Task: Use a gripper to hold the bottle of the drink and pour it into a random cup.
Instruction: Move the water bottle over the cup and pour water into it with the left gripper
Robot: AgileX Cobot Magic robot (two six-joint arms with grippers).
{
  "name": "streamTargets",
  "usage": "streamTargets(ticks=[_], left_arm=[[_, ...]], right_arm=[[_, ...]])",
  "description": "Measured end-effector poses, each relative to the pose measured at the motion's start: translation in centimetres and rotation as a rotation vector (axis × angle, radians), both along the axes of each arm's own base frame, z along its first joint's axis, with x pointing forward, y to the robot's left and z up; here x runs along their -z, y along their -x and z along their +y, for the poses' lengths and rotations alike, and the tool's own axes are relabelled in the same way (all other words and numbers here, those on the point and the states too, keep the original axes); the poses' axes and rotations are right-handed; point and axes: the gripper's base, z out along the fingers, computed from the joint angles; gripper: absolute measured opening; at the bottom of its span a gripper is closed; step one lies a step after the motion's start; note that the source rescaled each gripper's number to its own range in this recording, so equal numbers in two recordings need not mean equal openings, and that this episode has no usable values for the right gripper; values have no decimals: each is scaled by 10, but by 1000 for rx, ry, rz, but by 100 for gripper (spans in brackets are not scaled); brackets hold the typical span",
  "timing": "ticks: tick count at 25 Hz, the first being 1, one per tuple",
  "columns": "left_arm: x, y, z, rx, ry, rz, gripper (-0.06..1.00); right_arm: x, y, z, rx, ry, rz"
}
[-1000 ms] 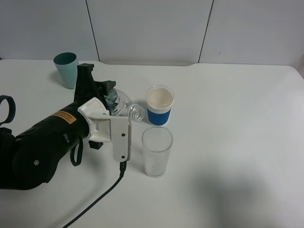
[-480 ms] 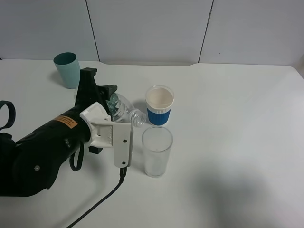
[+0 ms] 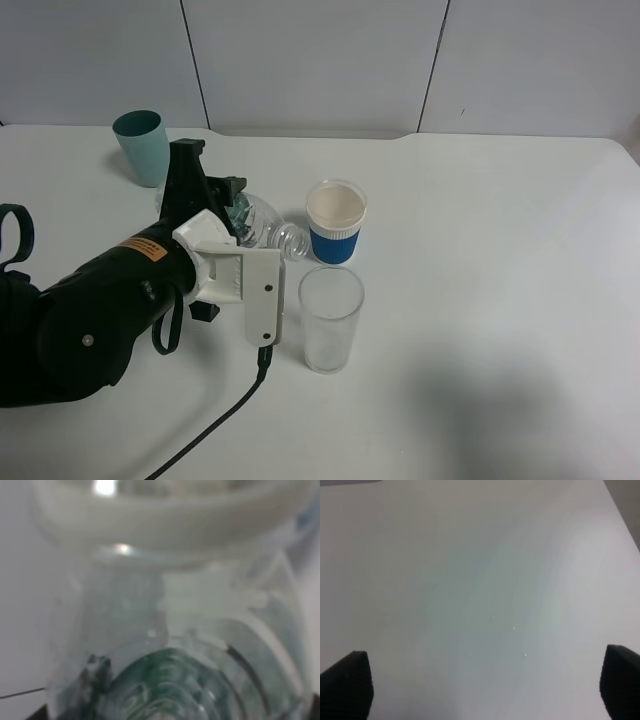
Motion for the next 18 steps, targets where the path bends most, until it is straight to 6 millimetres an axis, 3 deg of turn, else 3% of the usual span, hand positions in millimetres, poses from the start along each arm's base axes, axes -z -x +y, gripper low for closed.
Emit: streamTargets(ticks=[18], left_arm=[[-1,5,-11,19,-31,0,2]], right_arm=[[0,0,0,0,0,0]])
